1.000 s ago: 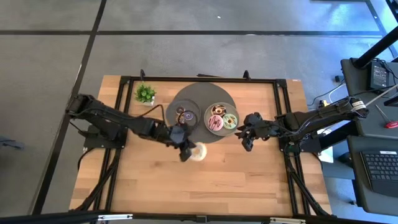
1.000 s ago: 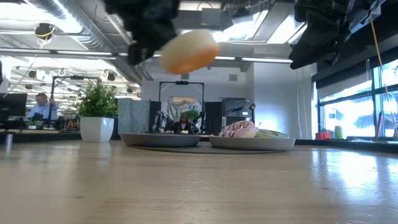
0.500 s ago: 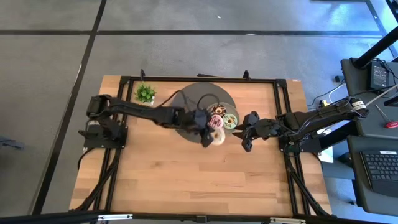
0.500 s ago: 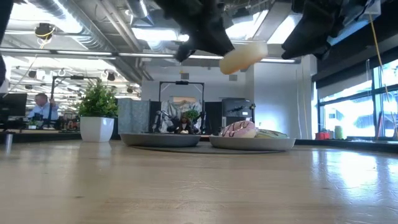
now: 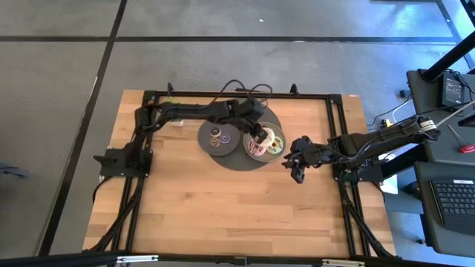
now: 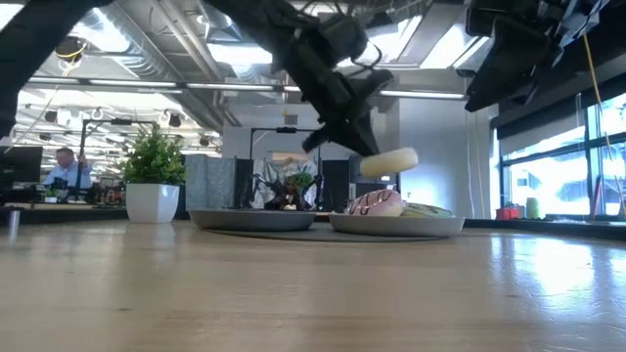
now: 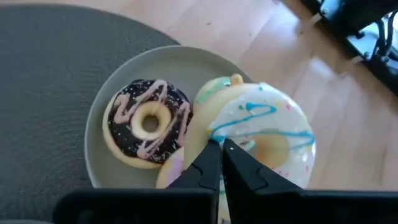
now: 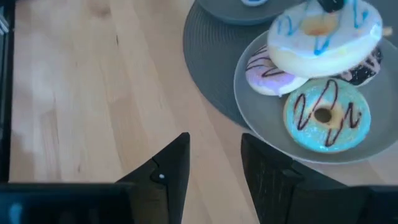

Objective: Pick & Place donuts
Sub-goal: Put the large white donut on the gray plate

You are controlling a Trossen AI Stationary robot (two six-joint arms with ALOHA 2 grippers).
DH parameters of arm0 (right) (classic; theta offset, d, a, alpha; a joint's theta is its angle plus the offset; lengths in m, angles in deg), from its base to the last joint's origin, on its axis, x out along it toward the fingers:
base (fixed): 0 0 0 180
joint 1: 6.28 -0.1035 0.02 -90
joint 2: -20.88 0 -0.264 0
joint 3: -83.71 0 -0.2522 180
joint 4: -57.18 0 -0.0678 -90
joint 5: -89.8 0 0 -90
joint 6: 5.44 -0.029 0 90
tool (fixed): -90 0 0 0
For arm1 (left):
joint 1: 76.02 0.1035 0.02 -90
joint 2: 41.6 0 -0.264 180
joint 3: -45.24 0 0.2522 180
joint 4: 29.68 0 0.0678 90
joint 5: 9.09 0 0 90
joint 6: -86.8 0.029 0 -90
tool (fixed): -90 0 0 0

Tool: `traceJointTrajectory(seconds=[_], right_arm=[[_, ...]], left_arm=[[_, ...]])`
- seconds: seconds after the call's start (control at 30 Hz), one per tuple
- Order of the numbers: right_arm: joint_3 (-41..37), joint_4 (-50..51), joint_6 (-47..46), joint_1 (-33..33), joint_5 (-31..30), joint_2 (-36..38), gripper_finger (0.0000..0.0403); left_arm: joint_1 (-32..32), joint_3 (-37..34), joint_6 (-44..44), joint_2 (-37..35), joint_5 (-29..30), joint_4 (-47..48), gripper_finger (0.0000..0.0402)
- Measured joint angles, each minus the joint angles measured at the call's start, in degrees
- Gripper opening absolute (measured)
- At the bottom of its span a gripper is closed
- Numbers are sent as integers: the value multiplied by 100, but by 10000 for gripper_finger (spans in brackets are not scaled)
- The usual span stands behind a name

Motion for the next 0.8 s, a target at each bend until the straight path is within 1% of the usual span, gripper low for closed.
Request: traceJointTrajectory(seconds=[0.1,0.2,0.27,0.37,0.5,0.57,0.73,0.8], right_arm=[[0,19,10,2,-84,0,145],[0,37,107,0,-158,-2,145],[0,43,173,1,-226,-2,145],[0,51,184,4,-380,-2,145],[0,57,197,4,-457,-2,145],[0,63,191,2,-488,-2,145],[0,93,173,2,-491,-2,145],[0,91,162,2,-491,-2,145]], left_arm=[[220,257,-128,271,-404,17,2],[342,575,-235,451,-682,200,2],[372,896,-240,541,-718,358,2],[374,1498,-179,735,-648,853,2],[448,2294,-76,1021,-812,1629,2],[480,2562,10,1158,-805,2066,2],[482,2659,66,1411,-771,2188,2],[474,2659,66,1482,-841,2186,2]])
